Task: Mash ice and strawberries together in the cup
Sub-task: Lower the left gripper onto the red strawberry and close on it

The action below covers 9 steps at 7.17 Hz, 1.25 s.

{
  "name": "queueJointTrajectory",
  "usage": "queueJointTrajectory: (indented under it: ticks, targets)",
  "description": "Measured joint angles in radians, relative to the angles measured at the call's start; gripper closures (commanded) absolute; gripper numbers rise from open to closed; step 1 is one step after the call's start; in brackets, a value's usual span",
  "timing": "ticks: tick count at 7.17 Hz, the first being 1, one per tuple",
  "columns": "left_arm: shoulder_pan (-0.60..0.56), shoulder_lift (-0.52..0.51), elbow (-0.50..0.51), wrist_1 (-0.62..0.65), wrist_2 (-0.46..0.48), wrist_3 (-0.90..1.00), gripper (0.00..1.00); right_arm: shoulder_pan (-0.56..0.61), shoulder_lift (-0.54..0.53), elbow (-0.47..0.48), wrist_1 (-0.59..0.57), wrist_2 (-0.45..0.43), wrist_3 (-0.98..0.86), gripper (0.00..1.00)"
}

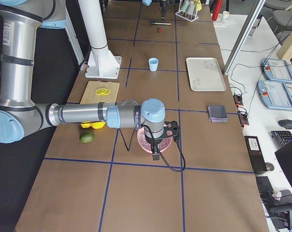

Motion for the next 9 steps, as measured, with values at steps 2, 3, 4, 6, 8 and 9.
queueJointTrajectory:
  ticks: [2,3,4,6,8,9]
  targets:
    - [0.073,-0.002,0.017,-0.033,0.039,-0.058,0.00,0.000,-0.001,0.001,0.000,0.001,-0.001,0.01]
    - [0.110,-0.004,0.019,-0.041,0.066,-0.100,0.00,0.000,-0.001,0.001,0.000,0.001,-0.001,0.01]
    - [0.146,-0.005,0.021,-0.047,0.099,-0.132,0.00,0.000,-0.001,0.001,0.000,0.002,-0.001,0.01]
    - [0.184,-0.010,0.039,-0.051,0.132,-0.152,0.00,0.000,-0.001,0.000,-0.001,0.003,-0.001,0.01]
    - [0.192,-0.016,0.054,-0.051,0.136,-0.155,0.03,0.000,-0.001,0.000,-0.002,0.003,-0.001,0.01]
    - [0.192,-0.022,0.057,-0.051,0.135,-0.157,0.03,0.000,-0.001,0.000,-0.002,0.003,-0.001,0.01]
